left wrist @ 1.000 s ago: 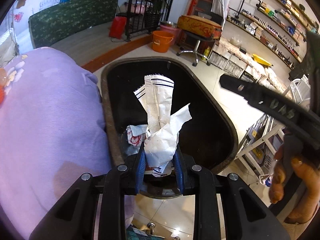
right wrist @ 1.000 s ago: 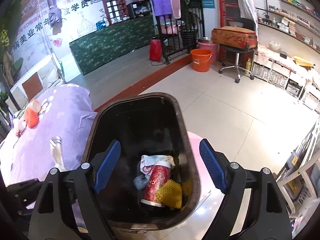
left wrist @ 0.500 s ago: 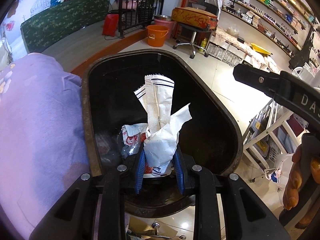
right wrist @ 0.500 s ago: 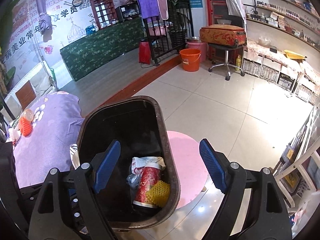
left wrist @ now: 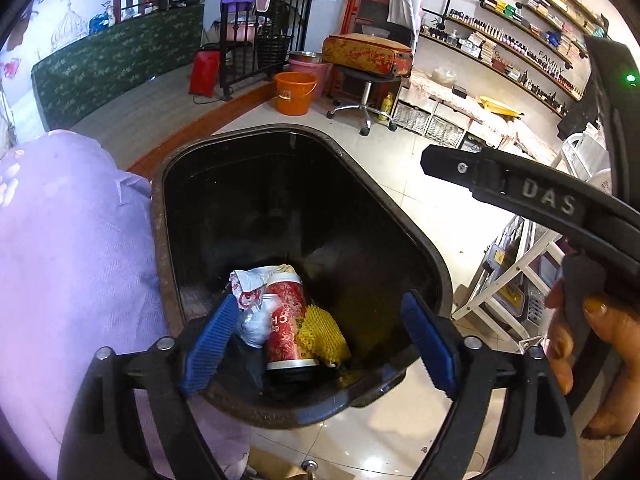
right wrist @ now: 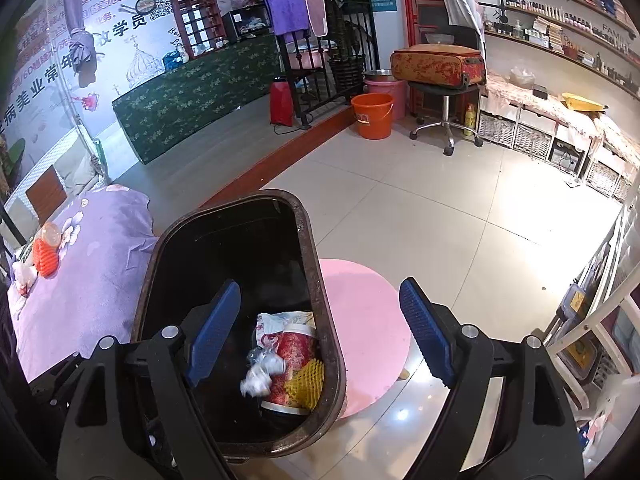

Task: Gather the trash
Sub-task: 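Move both tools back over the table toward the remaining trash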

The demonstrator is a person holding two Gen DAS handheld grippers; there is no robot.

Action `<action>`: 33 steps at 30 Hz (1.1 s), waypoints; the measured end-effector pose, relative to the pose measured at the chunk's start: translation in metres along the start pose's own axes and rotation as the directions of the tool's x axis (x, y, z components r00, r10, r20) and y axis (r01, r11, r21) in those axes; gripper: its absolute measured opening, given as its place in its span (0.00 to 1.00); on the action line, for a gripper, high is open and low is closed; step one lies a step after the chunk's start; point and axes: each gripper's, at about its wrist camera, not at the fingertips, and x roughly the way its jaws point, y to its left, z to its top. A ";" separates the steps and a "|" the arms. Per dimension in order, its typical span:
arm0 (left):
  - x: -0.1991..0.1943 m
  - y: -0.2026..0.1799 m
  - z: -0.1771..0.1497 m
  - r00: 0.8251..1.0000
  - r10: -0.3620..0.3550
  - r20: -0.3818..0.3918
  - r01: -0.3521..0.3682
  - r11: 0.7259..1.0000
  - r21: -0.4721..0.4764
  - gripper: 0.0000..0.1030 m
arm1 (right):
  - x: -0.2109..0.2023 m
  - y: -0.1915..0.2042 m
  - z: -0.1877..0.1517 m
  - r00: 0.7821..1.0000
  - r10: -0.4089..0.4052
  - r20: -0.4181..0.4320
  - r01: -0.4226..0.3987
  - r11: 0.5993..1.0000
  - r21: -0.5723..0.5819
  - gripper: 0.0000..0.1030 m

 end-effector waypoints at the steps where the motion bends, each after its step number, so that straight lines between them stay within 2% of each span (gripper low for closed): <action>1: -0.002 0.001 -0.001 1.000 -0.001 0.003 0.001 1.000 -0.004 0.82 | 0.000 0.000 0.000 1.000 -0.002 0.002 0.002 1.000 0.000 0.82; 6: -0.013 0.011 -0.008 0.999 0.026 0.018 -0.026 0.999 -0.022 0.88 | 0.000 0.005 0.000 1.000 0.014 0.003 -0.014 1.000 -0.007 0.82; 14: -0.043 0.040 -0.021 0.997 0.057 0.052 -0.052 0.994 -0.096 0.89 | 0.002 0.028 -0.001 0.997 0.075 -0.001 -0.075 0.996 -0.049 0.88; 20: -0.071 0.062 -0.030 0.986 0.137 0.095 -0.124 0.984 -0.131 0.91 | -0.004 0.060 -0.005 0.986 0.166 -0.001 -0.165 0.981 -0.097 0.88; 26: -0.097 0.094 -0.043 0.968 0.225 0.113 -0.200 0.959 -0.199 0.92 | -0.003 0.102 -0.014 0.969 0.245 -0.037 -0.247 0.954 -0.171 0.88; 33: -0.122 0.146 -0.060 0.937 0.340 0.086 -0.300 0.904 -0.305 0.92 | 0.000 0.146 -0.021 0.944 0.318 -0.083 -0.329 0.915 -0.233 0.88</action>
